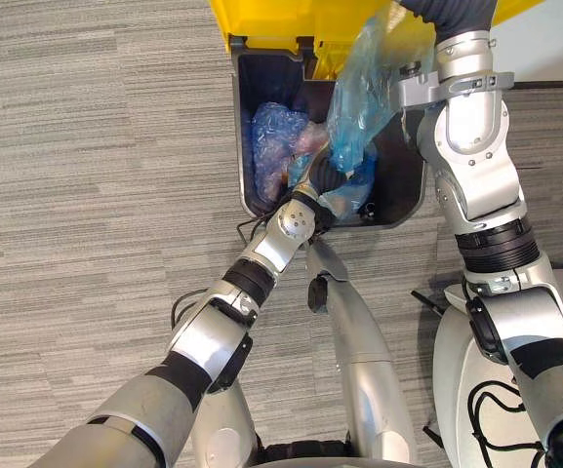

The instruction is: Gather rubbish on tea table into small bin, then transfer packed bag to large trash can.

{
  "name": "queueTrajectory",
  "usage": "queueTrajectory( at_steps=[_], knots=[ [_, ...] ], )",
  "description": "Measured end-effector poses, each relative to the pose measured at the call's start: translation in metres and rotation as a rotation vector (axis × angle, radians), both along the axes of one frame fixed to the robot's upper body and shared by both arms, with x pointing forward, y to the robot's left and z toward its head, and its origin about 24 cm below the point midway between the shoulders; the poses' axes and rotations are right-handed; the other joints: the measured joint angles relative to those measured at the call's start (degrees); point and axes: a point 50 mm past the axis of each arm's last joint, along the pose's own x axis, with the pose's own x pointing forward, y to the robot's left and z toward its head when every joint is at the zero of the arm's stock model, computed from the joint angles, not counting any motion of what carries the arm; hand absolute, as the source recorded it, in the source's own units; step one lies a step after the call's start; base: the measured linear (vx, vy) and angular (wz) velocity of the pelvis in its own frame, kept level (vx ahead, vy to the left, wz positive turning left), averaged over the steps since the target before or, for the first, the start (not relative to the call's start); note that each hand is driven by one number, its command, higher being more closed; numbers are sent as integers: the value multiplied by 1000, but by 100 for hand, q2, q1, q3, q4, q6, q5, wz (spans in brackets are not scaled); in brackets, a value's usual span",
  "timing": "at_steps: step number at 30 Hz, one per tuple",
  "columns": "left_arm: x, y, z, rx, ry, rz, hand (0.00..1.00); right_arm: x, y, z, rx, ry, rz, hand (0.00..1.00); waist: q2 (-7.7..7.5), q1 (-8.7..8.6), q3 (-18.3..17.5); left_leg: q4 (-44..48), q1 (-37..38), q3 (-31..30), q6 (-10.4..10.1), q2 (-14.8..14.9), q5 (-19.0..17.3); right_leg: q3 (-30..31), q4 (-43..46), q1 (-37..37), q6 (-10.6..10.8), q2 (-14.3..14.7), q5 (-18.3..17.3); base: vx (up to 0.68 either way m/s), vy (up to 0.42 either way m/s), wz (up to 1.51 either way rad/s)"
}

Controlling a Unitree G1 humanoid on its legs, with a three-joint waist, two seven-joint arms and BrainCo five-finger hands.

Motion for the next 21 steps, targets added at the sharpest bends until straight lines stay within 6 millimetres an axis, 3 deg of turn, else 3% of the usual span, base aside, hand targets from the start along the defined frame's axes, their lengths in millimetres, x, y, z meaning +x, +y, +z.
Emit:
queueTrajectory(
  at_steps=[8,21],
  knots=[
    [5,12,-1,18,4,99,0,-8,7,-4,-29,-24,26,0,-2,48,-2,-15,-6,44,-34,7,11,14,-6,-31,-2,7,2,21,-34,-2],
    [4,8,3,132,-66,112,0,-3,11,-25,-112,27,17,0,-2,77,-17,-242,513,169,-37,-126,22,96,116,307,-22,-108,-63,13,-8,3]
  ],
)
